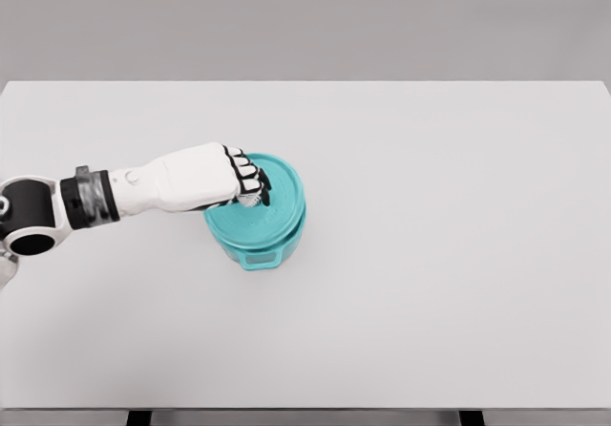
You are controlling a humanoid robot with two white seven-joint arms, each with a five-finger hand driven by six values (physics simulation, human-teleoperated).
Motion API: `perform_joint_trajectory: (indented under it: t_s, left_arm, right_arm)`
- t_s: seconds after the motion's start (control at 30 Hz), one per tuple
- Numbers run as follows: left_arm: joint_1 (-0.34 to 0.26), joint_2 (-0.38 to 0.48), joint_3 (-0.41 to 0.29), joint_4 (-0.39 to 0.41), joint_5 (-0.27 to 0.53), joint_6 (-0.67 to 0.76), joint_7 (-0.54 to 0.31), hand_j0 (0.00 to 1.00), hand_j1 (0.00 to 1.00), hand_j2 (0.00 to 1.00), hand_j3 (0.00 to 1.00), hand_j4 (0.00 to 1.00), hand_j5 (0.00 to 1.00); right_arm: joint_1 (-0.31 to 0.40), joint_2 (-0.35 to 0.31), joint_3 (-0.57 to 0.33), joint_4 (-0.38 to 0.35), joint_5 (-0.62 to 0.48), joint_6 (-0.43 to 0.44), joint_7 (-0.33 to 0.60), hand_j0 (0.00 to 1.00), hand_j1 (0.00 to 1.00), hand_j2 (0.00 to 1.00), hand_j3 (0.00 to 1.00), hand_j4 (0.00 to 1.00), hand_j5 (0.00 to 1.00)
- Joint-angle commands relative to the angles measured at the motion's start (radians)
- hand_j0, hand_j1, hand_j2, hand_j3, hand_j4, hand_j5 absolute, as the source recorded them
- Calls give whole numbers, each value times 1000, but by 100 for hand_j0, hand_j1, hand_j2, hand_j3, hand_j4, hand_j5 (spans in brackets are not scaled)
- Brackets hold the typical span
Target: Cover the pot with left arm
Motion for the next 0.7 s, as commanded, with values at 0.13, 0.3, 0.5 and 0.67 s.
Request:
perform_joint_trajectory:
  t_s: [0.13,0.3,0.5,0.67]
  left_arm:
    - [2,-19,1,27,-4,1,0,47,47,47,47,47,47]
    - [2,-21,-7,32,-4,1,0,48,48,48,48,48,48]
    - [3,-21,-7,31,-4,1,0,50,50,50,50,50,50]
    - [2,-21,-13,32,-5,1,0,52,52,52,52,52,52]
  right_arm:
    - [0,0,0,0,0,0,0,100,100,100,100,100,100]
    - [0,0,0,0,0,0,0,100,100,100,100,100,100]
    - [0,0,0,0,0,0,0,100,100,100,100,100,100]
    - [0,0,0,0,0,0,0,100,100,100,100,100,100]
